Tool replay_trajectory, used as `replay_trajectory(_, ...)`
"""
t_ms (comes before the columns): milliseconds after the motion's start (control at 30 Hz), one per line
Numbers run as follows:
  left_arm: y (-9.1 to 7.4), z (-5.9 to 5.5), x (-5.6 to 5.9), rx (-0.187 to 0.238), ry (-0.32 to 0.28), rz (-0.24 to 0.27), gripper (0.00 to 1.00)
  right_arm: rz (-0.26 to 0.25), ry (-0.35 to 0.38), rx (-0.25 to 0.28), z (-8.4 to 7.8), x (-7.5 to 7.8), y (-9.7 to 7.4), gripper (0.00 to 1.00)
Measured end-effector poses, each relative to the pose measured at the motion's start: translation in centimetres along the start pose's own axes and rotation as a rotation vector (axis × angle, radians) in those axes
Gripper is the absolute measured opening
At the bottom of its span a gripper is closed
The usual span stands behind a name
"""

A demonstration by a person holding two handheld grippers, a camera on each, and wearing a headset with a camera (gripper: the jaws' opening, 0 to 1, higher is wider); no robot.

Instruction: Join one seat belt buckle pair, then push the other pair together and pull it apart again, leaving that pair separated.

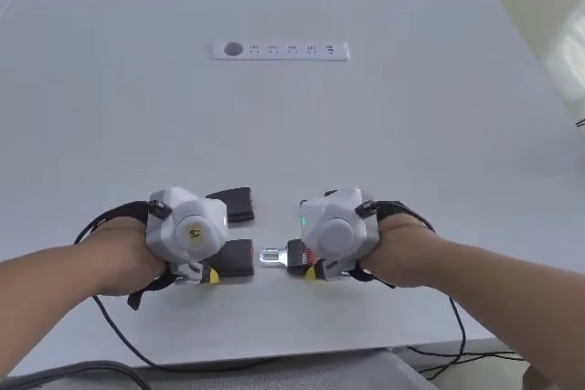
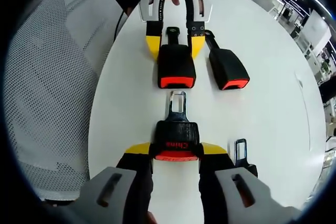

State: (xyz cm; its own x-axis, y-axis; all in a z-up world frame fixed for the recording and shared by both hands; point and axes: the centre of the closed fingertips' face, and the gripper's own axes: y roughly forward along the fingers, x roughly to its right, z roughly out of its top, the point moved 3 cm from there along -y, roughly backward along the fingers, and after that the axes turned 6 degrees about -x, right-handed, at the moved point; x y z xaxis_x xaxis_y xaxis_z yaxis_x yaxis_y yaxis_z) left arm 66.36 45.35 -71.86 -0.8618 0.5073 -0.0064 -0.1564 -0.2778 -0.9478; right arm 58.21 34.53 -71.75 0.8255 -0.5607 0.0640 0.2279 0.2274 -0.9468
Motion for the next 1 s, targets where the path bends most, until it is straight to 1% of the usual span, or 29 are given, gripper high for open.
replay_trajectory(67,0.0,0.0,0.0,0.001,-0.001,0.000,0.32,-0.003,-0.003,-0.006,0.1,0.1,0.1,0.32)
replay_trajectory(200,0.0,0.0,0.0,0.001,-0.007,0.000,0.32,-0.005,0.010,-0.001,0.4,0.1,0.1,0.31)
replay_trajectory(300,0.0,0.0,0.0,0.000,-0.006,0.000,0.32,-0.005,-0.015,-0.008,0.8,-0.3,0.3,0.31)
replay_trajectory(433,0.0,0.0,0.0,-0.005,0.000,0.000,0.32,-0.011,-0.023,-0.010,1.0,-0.1,0.3,0.32)
replay_trajectory(633,0.0,0.1,0.1,-0.022,0.030,-0.001,0.32,-0.012,-0.009,0.016,1.6,-0.1,0.5,0.31)
replay_trajectory(700,0.0,0.1,0.1,-0.023,0.035,-0.004,0.32,-0.015,-0.012,0.018,1.8,-0.1,0.6,0.31)
replay_trajectory(767,0.1,0.0,0.1,-0.021,0.034,-0.007,0.32,-0.009,-0.001,0.033,2.1,-0.1,0.7,0.31)
replay_trajectory(833,0.1,0.0,0.1,-0.018,0.034,-0.012,0.32,-0.005,0.015,0.028,2.1,-0.2,0.8,0.31)
replay_trajectory(900,0.1,0.0,0.1,-0.016,0.033,-0.020,0.32,-0.002,0.023,0.035,2.1,-0.1,0.7,0.31)
replay_trajectory(1000,0.1,0.0,0.1,-0.018,0.034,-0.026,0.32,-0.005,0.013,0.031,2.2,-0.2,0.6,0.30)
